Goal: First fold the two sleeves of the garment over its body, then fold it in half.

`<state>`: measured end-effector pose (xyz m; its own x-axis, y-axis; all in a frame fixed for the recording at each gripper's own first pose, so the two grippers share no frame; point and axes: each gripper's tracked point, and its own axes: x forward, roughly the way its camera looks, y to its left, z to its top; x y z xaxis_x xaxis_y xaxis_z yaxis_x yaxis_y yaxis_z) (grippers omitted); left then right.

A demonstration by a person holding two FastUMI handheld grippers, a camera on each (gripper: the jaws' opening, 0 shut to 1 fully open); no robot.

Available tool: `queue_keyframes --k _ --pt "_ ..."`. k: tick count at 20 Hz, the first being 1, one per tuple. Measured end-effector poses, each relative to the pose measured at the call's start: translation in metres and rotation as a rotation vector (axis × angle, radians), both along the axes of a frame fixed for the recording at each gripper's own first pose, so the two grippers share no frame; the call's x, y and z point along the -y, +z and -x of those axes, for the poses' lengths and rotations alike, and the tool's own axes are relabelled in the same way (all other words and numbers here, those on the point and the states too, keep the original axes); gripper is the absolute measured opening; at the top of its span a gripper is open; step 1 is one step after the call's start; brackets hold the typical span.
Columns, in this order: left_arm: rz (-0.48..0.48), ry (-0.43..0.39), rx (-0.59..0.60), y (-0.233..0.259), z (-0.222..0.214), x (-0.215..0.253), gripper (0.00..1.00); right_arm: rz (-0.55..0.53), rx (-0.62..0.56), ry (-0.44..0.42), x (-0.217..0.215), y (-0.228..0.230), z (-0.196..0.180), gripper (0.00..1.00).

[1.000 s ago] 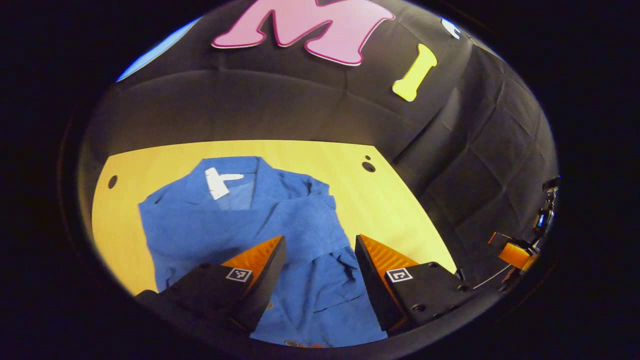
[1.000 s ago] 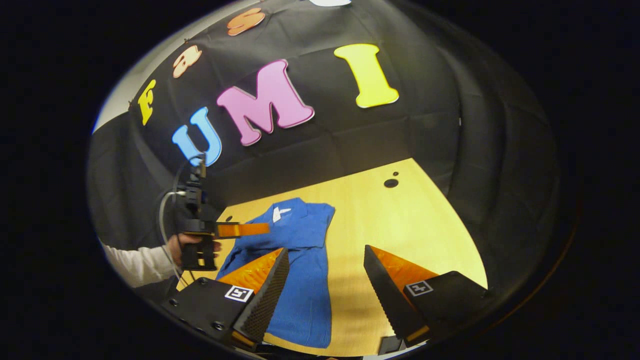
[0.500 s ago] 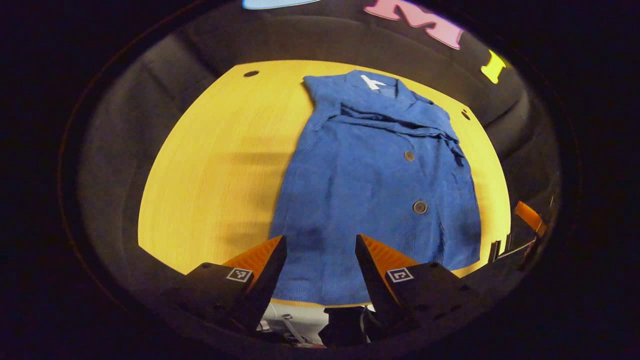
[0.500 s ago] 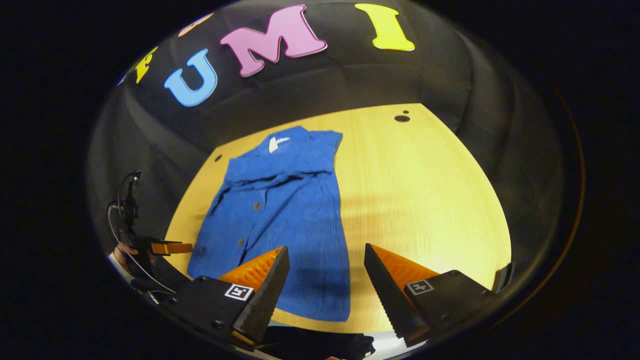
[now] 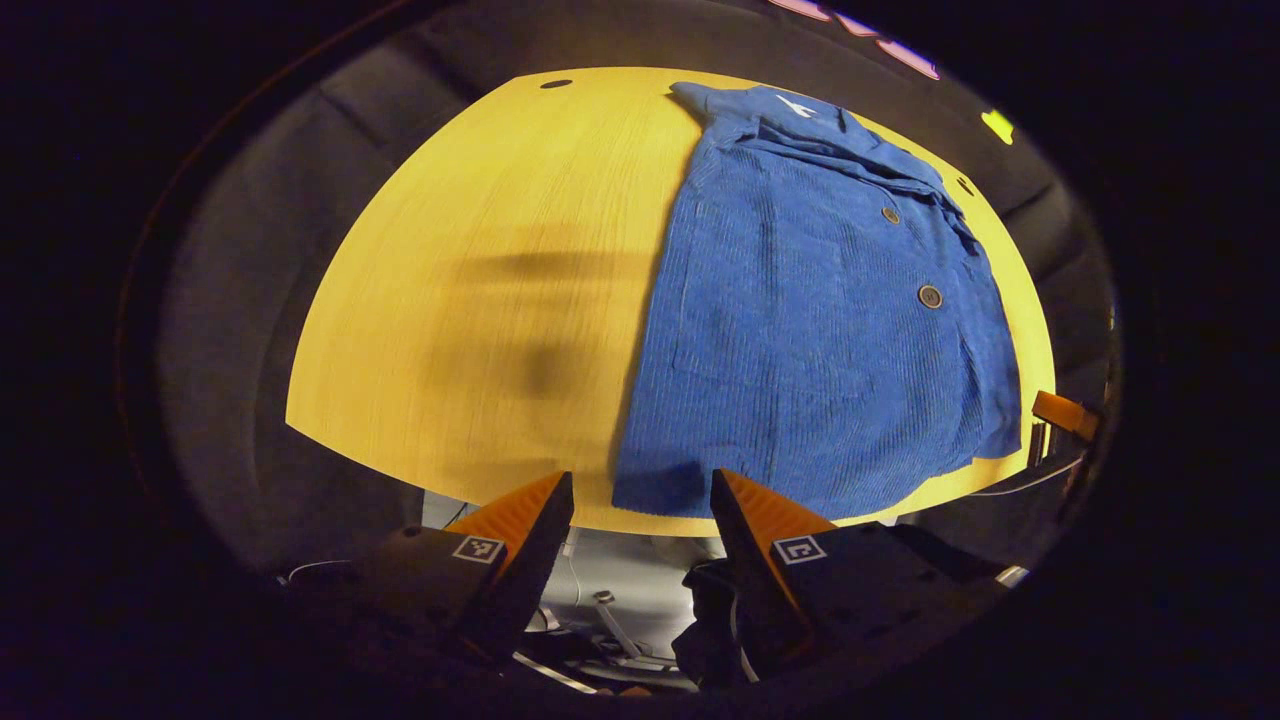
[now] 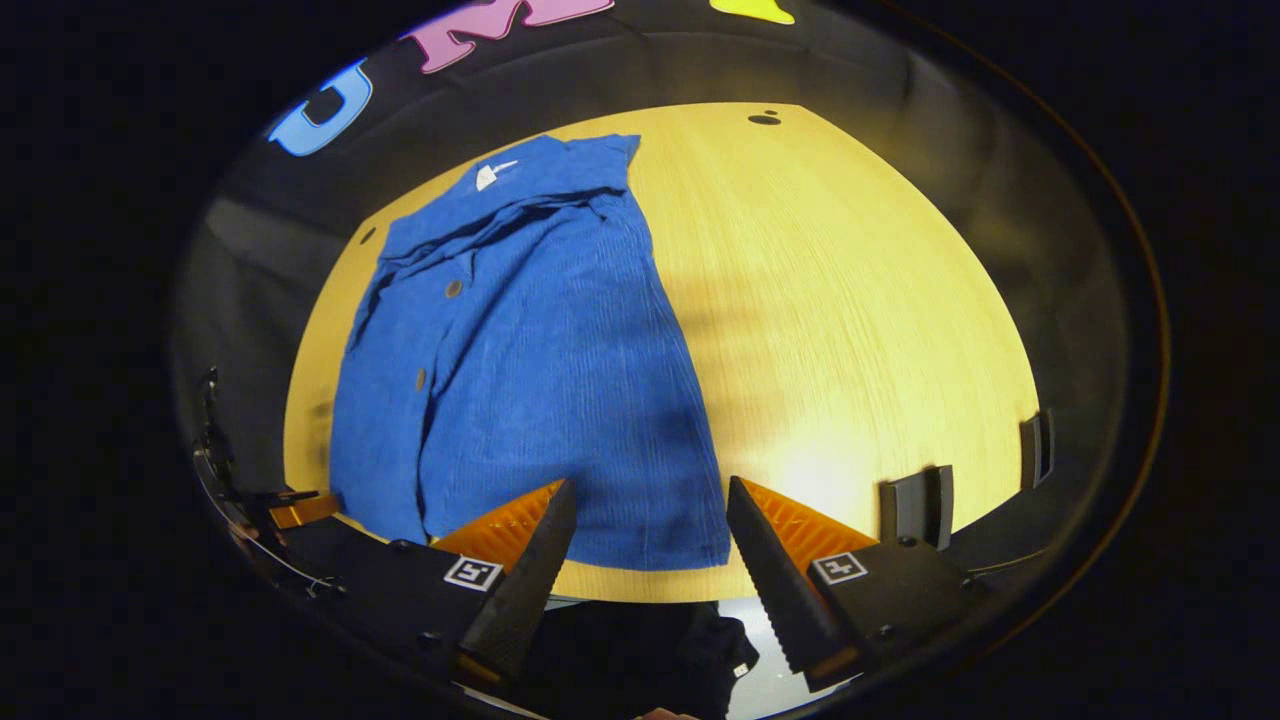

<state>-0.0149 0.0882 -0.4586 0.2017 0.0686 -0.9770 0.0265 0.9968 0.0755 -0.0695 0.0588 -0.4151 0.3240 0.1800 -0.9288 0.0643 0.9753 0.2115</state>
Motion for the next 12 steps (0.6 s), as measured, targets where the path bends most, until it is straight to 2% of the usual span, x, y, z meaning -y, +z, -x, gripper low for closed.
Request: queue_keyframes --k 3,7,12 --pt "0.026 0.006 -0.015 -0.004 -0.002 -0.001 0.80 0.036 -0.034 -0.004 0.005 -0.010 0.009 0.96" --pt "0.126 0.026 -0.049 -0.012 0.000 0.015 0.81 0.061 -0.062 -0.008 0.012 -0.015 0.014 0.97" --pt "0.093 -0.031 -0.087 -0.016 -0.001 0.016 0.80 0.090 -0.100 0.017 0.009 -0.029 0.018 0.97"
